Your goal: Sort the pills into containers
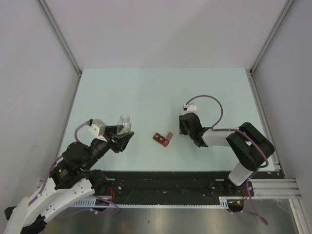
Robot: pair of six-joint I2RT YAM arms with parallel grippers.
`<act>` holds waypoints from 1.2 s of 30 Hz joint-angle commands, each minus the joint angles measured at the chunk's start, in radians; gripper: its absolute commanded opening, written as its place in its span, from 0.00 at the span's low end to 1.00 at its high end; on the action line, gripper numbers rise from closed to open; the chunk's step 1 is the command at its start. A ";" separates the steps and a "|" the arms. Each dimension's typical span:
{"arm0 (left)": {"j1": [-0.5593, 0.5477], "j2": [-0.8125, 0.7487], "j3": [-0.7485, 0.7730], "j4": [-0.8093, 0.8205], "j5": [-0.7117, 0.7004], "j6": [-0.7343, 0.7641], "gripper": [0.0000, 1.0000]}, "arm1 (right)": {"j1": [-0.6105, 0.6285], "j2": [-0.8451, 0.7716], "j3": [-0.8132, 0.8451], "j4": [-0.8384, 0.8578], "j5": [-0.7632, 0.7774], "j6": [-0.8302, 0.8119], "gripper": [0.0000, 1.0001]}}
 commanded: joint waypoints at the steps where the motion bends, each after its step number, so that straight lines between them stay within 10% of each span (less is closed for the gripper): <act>1: -0.005 -0.001 0.003 0.015 -0.006 0.000 0.00 | 0.010 -0.044 -0.044 -0.016 0.069 0.057 0.33; 13: -0.004 -0.021 0.001 0.008 -0.005 0.006 0.00 | 0.052 -0.002 -0.113 0.125 0.153 0.068 0.67; 36: -0.005 -0.024 0.004 -0.006 -0.008 0.011 0.00 | 0.118 0.124 -0.253 0.435 0.240 0.033 0.65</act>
